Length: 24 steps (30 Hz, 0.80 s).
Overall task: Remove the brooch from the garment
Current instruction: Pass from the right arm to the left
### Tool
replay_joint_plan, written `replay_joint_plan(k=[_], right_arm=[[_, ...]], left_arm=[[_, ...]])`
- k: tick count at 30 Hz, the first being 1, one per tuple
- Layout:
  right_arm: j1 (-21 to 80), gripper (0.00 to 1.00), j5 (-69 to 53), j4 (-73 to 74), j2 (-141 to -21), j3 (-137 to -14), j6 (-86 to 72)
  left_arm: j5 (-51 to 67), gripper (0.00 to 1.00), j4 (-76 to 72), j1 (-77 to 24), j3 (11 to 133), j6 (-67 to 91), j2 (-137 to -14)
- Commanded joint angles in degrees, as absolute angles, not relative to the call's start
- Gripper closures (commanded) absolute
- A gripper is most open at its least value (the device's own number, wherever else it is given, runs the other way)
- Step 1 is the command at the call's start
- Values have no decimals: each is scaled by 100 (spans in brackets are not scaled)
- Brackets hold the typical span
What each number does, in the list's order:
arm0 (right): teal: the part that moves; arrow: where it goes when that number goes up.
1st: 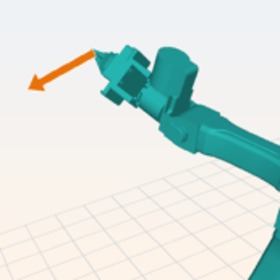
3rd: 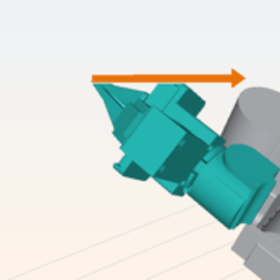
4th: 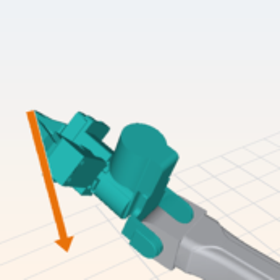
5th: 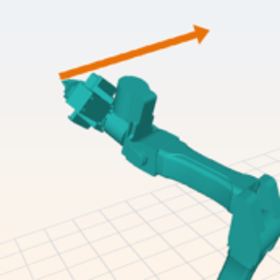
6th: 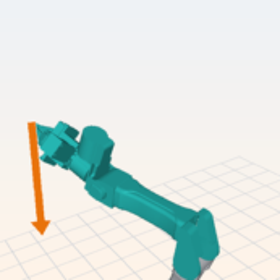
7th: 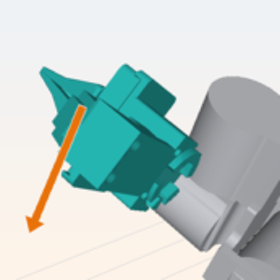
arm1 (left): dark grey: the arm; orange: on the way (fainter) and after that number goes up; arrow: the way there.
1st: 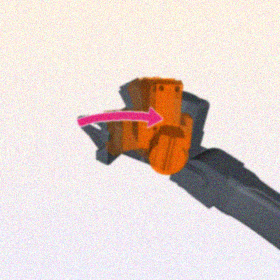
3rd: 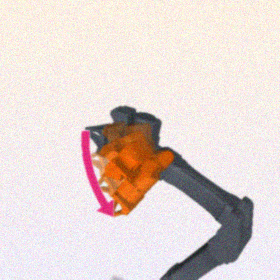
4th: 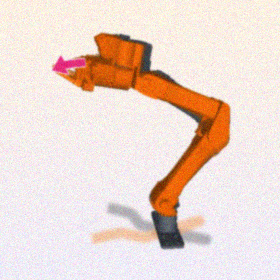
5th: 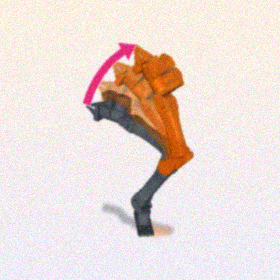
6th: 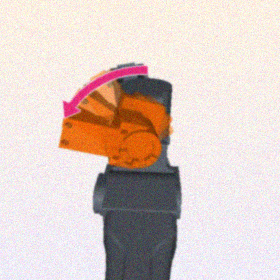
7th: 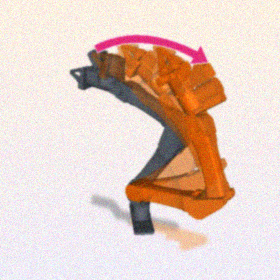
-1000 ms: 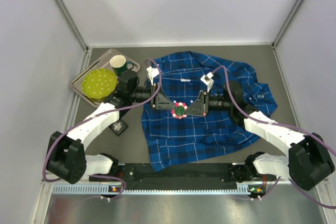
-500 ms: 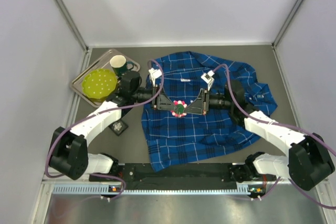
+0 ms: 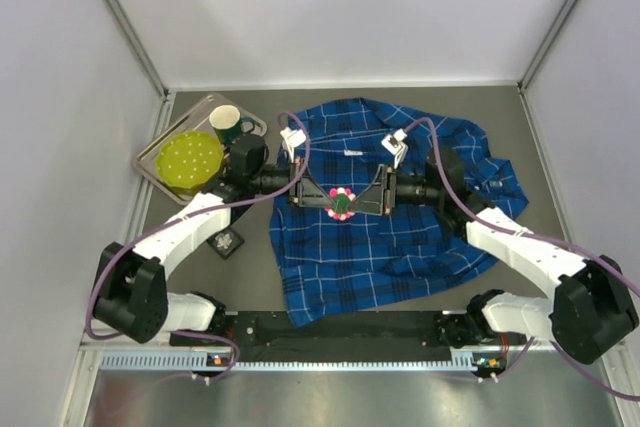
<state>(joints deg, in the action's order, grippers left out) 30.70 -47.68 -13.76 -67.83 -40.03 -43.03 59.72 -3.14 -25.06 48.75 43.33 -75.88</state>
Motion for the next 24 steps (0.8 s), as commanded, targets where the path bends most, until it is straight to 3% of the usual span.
replay_joint_plan(k=[1,3,5,24], right_arm=[[3418,65,-3931,-591,-6452,-4544,-3947],[3533,55,-3745,-527,-6223,-4448,-3885],[3559,52,-3630,-466,-6161,-4369,-3850],[4157,52,-2769,-220,-6407,-4605,-3331]], left_arm=[[5433,100,-247,-2549,5071,4272,-7251],[5038,100,147,-2549,5167,4219,-7146],[4844,100,220,-2558,5186,4192,-7067],[4755,100,334,-2558,5265,4412,-6935]])
